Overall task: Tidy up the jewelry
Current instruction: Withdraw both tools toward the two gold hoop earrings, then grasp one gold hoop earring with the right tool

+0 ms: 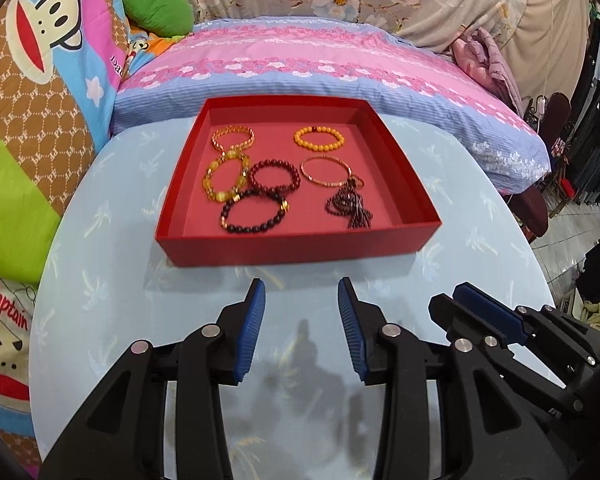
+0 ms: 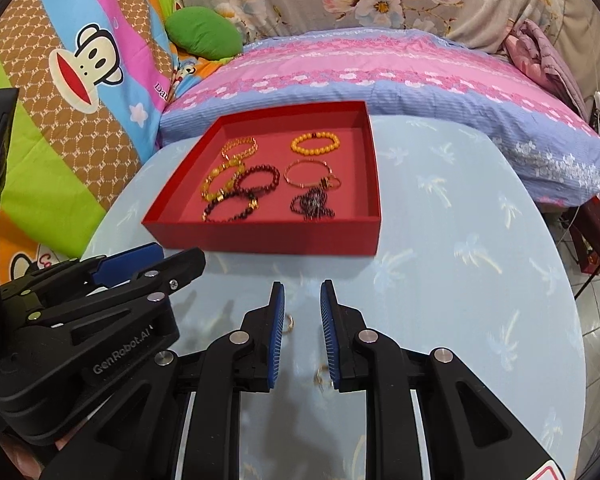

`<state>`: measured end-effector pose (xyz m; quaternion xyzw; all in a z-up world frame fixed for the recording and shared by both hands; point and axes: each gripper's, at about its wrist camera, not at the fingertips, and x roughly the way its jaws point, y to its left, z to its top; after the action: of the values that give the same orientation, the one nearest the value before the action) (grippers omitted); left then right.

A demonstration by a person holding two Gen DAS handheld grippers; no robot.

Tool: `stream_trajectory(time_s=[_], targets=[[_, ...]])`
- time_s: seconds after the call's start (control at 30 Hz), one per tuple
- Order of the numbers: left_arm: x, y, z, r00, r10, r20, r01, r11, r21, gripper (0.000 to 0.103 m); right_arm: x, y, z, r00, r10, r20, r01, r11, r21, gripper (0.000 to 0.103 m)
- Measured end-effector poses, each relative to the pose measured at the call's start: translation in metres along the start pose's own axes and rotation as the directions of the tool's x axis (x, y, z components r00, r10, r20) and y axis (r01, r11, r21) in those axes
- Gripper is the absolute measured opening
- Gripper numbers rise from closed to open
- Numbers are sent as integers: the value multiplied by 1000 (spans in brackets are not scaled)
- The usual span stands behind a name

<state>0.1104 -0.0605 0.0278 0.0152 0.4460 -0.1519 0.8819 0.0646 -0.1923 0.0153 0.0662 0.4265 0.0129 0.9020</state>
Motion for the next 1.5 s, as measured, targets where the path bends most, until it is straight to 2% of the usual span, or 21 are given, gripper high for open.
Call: stream_trajectory(time_s=[0.37,0.47,0.57,0.87,0.97,1.03,1.5], targets=[[8,6,-44,998,18,-59,-19,1000,-4,36,18,-13,-51,995,-29,-95,31,999,22,19],[11,9,-53,997,21,-75,-22,1000,-11,36,22,-15,-58,994,-34,-107,37,999,30,27],[12,12,-59,996,23,-88,-25,999,-20,36,25,-15,-61,994,-36,-108,40,999,27,28],[16,12,-61,995,16,-103,-19,999,-27,37,34,-5,-56,994,-38,-103,38,999,0,28],[16,11,-60,995,15,-103,-18,999,-27,43,35,-4,-55,994,-48,-98,47,999,-12,23],[16,9,-60,995,15,-101,-17,1000,-24,44,36,-5,-55,994,-54,-97,52,999,-15,15],[21,-7,-54,995,6,-104,-5,1000,7,45,20,-29,-61,995,-48,-88,53,997,56,15]])
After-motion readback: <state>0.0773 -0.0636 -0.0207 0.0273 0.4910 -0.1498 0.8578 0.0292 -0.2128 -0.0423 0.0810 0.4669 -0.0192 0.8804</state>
